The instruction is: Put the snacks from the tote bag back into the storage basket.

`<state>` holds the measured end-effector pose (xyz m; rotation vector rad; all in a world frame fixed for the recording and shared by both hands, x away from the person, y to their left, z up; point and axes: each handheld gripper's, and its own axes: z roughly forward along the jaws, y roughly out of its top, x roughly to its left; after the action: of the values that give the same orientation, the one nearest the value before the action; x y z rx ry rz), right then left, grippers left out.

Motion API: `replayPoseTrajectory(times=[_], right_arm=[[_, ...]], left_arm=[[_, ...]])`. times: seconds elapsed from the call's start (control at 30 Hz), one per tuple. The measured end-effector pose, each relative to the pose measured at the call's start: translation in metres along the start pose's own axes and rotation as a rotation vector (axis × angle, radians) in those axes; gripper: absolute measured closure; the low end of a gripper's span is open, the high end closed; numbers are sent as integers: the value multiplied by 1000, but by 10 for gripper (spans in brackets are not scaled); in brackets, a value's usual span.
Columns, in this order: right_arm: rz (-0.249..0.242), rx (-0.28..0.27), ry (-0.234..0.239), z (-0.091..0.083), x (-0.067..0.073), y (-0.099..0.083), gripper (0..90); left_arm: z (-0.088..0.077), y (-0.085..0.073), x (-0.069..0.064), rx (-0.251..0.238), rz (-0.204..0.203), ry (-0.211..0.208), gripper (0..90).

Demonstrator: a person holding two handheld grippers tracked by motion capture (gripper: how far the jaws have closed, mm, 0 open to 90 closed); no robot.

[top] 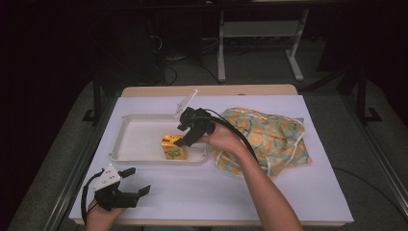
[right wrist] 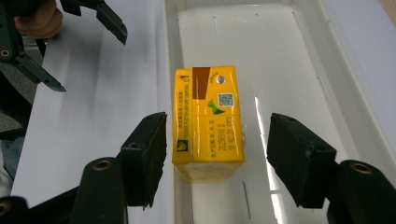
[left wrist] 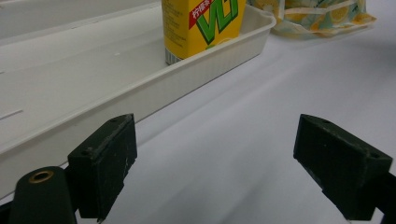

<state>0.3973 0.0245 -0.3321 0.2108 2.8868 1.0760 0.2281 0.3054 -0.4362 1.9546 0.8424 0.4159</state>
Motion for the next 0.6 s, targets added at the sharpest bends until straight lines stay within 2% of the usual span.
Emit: replayPoseTrajectory(times=[0.13, 0.6], right_arm=[[7, -18, -9, -6, 0, -3, 357], [46, -28, -34, -22, -3, -19, 332]], left_arm=[[0, 0, 0, 0, -1, 2, 132], [1, 0, -1, -11, -3, 3, 132]])
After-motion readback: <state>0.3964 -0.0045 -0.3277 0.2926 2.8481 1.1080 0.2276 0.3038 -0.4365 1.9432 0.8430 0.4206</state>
